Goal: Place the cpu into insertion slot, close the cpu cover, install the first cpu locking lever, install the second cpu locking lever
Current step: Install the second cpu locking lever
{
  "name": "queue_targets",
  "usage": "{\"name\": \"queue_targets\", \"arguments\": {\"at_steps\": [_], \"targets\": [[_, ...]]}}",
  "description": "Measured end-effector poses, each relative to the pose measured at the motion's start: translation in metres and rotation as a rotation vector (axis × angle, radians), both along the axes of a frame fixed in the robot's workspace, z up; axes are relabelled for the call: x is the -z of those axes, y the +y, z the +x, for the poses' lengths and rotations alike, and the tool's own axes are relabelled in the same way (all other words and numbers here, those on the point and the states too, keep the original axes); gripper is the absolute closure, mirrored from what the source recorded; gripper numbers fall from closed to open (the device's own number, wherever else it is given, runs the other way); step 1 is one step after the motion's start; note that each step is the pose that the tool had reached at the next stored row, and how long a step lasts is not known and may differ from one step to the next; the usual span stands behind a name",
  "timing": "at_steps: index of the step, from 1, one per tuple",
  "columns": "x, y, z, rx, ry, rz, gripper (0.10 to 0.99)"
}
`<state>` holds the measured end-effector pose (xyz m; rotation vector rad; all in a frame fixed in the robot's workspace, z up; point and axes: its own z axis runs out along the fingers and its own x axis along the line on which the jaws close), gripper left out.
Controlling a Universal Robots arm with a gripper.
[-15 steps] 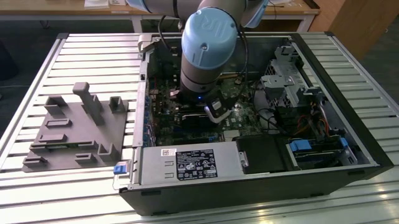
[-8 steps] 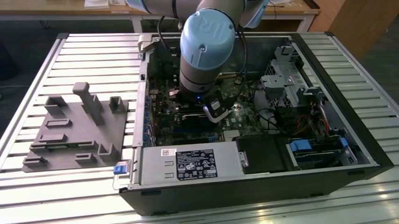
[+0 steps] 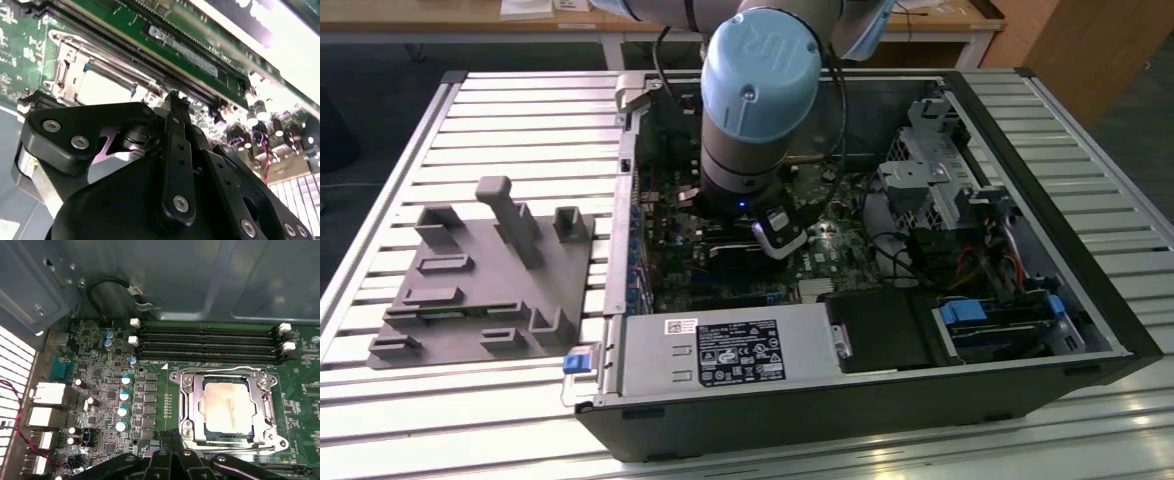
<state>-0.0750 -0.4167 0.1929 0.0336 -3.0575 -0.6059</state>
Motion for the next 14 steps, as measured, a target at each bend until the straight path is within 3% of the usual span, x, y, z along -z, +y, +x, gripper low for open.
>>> {"name": "queue_targets", "arguments": {"at_steps": [5,11,14], "targets": [[-0.0119,0.0,-0.0003,0.001,0.0001,0.0,0.98],[-0.0315,0.0,-0.0006,0.001,0.0001,0.001,0.98],[-0.0333,0.0,-0.0006,0.001,0.0,0.001,0.98]]}}
